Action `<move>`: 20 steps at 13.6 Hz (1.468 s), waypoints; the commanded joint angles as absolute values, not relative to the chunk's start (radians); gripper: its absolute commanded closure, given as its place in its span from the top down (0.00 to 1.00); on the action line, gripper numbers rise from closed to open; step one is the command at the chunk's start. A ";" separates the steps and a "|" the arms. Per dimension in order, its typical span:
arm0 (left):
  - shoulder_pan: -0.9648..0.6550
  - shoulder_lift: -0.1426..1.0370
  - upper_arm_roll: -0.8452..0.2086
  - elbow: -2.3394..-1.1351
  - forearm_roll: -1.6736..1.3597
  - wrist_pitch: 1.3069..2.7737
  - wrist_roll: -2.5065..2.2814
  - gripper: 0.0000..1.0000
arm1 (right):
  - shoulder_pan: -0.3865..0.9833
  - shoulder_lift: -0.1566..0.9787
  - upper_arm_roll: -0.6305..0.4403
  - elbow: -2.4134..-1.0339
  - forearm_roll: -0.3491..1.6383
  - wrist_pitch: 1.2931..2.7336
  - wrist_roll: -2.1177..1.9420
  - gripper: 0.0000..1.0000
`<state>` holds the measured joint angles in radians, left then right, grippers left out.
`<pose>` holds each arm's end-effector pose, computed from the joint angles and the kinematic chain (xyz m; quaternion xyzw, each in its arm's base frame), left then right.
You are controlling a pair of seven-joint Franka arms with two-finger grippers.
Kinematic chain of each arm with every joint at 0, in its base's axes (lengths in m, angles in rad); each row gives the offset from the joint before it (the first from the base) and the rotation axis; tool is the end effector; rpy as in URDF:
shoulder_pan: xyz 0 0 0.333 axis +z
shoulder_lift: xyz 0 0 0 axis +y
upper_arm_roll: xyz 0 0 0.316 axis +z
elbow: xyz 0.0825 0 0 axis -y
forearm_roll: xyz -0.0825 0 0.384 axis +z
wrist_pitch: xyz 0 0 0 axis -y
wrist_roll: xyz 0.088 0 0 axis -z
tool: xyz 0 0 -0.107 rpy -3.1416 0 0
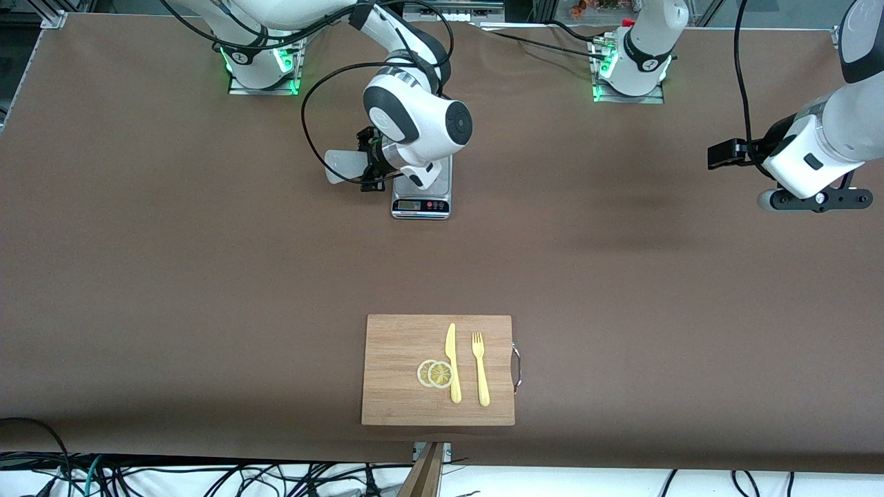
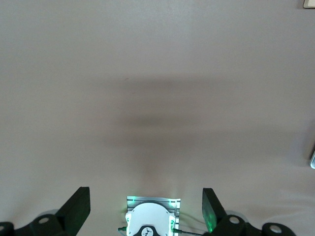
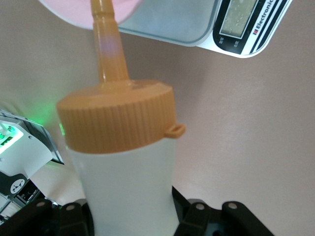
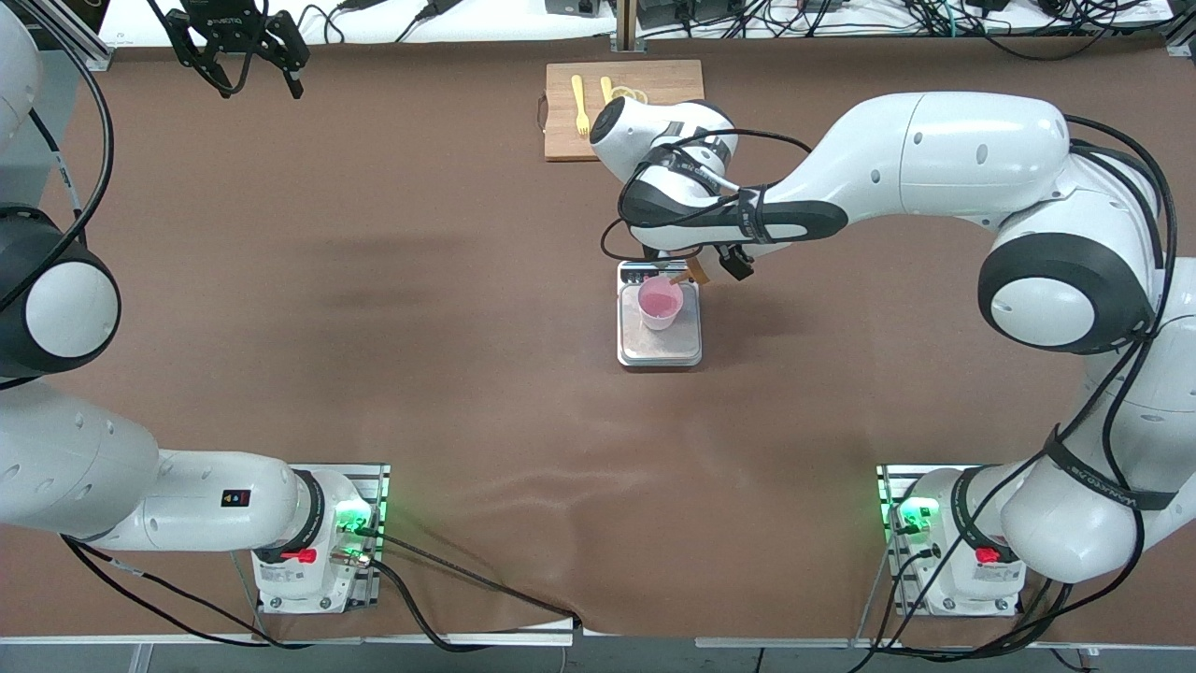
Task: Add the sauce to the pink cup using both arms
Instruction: 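Tilt the bottle nozzle into the pink cup with the right gripper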
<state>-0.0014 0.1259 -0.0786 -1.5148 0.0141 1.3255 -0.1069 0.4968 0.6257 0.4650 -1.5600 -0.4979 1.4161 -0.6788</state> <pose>0.5593 -0.0404 0.5628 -0.9875 -0.0134 0.1559 0.0167 0.4235 0.4457 0.2789 0.5950 0.7228 -0.3167 0.1520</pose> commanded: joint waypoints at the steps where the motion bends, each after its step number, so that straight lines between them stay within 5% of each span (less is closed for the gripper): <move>1: 0.009 0.121 -0.081 -1.519 0.026 1.324 -0.084 1.00 | 0.511 0.644 0.469 -1.510 -0.517 1.373 -0.649 0.00; 20: 0.011 0.124 -0.083 -1.517 0.025 1.324 -0.084 1.00 | 0.574 0.658 0.483 -1.447 -0.591 1.239 -0.589 0.00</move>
<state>0.0021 0.1269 -0.0777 -1.5151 0.0141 1.3255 -0.1069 0.5688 0.6388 0.4710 -1.4860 -0.5681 1.2750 -0.5950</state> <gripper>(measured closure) 0.000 0.643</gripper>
